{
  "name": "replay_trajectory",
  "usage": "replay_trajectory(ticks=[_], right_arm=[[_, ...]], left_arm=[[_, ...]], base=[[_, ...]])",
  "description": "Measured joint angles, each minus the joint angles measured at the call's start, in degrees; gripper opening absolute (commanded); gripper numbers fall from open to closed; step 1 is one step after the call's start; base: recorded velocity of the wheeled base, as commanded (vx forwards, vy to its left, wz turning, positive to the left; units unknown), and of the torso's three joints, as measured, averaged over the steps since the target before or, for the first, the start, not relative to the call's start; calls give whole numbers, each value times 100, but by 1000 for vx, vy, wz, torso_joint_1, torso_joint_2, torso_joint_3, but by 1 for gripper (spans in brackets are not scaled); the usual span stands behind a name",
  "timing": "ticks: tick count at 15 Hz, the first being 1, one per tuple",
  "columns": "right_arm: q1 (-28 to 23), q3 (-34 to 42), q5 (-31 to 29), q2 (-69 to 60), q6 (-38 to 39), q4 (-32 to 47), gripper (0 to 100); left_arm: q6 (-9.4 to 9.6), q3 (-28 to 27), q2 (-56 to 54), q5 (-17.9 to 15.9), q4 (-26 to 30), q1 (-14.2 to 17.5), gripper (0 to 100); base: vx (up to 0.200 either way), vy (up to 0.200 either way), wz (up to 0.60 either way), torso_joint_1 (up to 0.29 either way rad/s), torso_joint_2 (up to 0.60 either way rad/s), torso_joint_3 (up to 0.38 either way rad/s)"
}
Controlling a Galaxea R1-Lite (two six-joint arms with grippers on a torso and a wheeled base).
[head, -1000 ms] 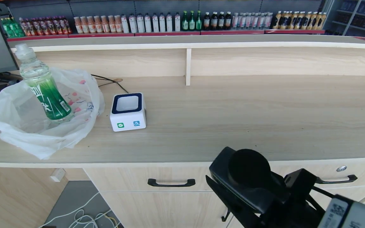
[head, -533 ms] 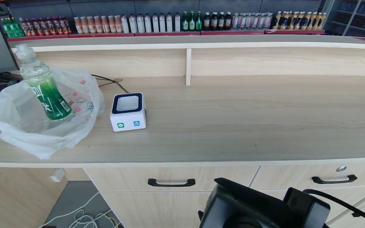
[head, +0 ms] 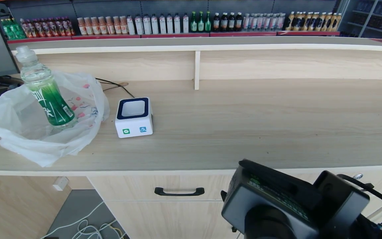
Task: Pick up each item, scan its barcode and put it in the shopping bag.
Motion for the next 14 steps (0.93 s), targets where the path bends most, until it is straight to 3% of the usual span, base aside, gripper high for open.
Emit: replay_trajectory(ticks=[5,14], right_arm=[[-94,146,1,-217,-1464,7,0],[116,-1340,724,703,-3079,5,0]], left_arm=[[0,0,0,0,0,0,100],[2,0,0,0,0,0,100]], base=[[0,0,0,0,0,0],[0,0,0,0,0,0]])
